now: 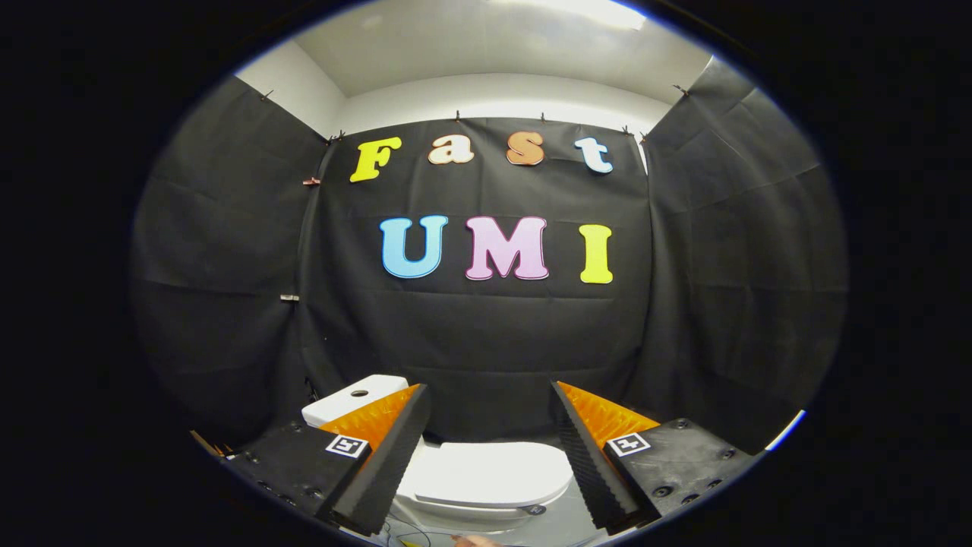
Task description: Open the toilet lid.
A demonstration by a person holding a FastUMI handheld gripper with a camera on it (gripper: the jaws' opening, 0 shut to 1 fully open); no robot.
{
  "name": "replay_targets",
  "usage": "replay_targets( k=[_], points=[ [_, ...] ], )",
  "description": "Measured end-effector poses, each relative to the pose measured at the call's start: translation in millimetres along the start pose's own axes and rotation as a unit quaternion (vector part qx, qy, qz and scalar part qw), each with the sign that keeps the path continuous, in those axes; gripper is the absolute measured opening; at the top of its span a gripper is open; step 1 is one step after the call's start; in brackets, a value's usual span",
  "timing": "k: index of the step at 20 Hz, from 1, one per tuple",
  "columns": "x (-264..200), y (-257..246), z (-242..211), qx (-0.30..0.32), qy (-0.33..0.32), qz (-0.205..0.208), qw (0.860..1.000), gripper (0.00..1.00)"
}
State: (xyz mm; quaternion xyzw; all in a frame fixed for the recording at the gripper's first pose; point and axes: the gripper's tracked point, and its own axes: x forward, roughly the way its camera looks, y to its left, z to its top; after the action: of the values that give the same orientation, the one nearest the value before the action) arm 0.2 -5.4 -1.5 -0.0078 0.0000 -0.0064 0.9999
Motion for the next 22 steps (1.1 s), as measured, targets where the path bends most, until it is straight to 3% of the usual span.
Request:
replay_targets(
  k=[6,12,22],
  points=[
    [15,-13,-33,0.03,0.03,-0.002,0.999,0.98],
    [38,-48,-80,0.079,0.065,-0.029,0.994,0.99],
    [76,-124,-207,0.167,0.153,-0.081,0.971,0.99]
  ],
)
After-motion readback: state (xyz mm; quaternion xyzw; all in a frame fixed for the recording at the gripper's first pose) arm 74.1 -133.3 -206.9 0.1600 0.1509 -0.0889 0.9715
